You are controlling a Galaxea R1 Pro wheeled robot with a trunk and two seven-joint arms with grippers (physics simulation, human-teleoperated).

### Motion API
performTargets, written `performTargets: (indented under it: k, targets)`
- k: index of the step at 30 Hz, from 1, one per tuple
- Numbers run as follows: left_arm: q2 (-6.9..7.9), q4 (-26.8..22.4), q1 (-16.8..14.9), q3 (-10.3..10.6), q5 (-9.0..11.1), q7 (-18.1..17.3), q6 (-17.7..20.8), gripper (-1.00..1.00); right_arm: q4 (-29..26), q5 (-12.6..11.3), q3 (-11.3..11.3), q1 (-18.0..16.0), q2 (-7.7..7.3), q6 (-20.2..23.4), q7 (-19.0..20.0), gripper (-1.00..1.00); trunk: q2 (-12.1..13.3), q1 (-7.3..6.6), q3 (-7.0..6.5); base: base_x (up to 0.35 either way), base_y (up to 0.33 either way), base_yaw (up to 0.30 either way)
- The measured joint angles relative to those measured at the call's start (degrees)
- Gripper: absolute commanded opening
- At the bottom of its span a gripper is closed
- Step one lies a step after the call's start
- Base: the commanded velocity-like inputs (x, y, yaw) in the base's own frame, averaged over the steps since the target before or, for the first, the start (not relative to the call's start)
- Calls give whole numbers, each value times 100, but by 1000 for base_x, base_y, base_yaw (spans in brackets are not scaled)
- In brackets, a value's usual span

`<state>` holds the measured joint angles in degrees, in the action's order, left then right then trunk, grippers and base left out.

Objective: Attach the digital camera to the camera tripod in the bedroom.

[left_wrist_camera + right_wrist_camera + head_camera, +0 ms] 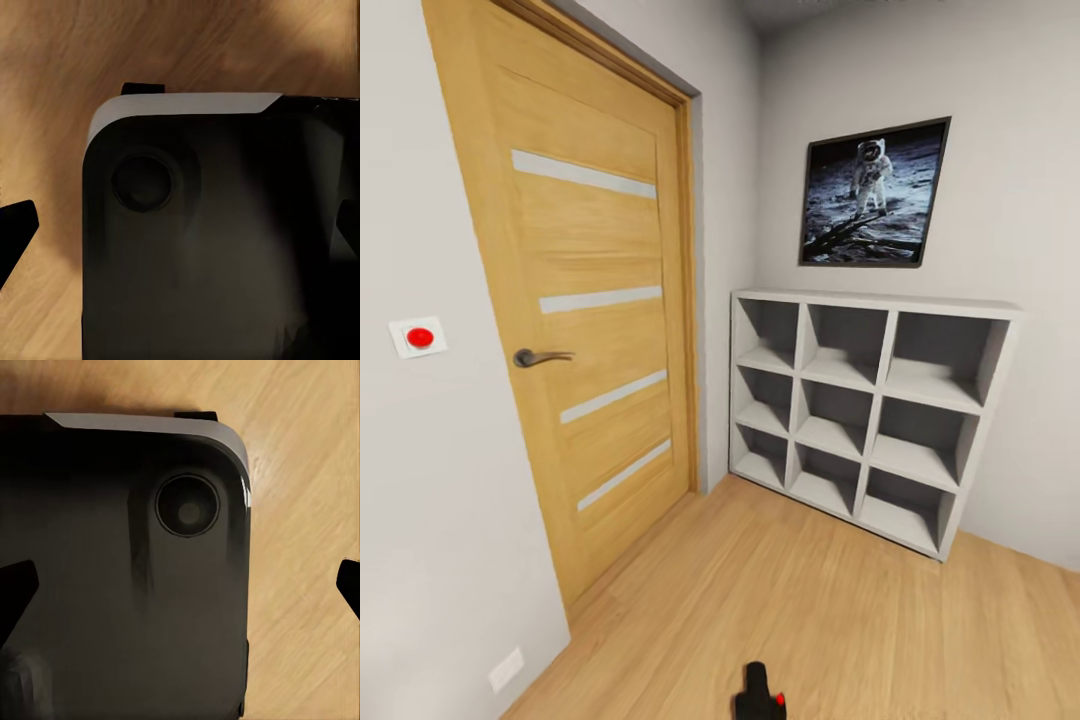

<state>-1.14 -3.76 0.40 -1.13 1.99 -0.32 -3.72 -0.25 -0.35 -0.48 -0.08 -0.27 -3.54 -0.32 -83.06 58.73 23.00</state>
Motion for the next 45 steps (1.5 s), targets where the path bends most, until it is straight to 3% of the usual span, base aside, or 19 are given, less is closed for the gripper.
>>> performTargets:
  k: [45]
  targets:
    - [0,0,0,1,0,0,0,100,0,2,8,0,0,0,0,100,0,0,0,0,0,-240]
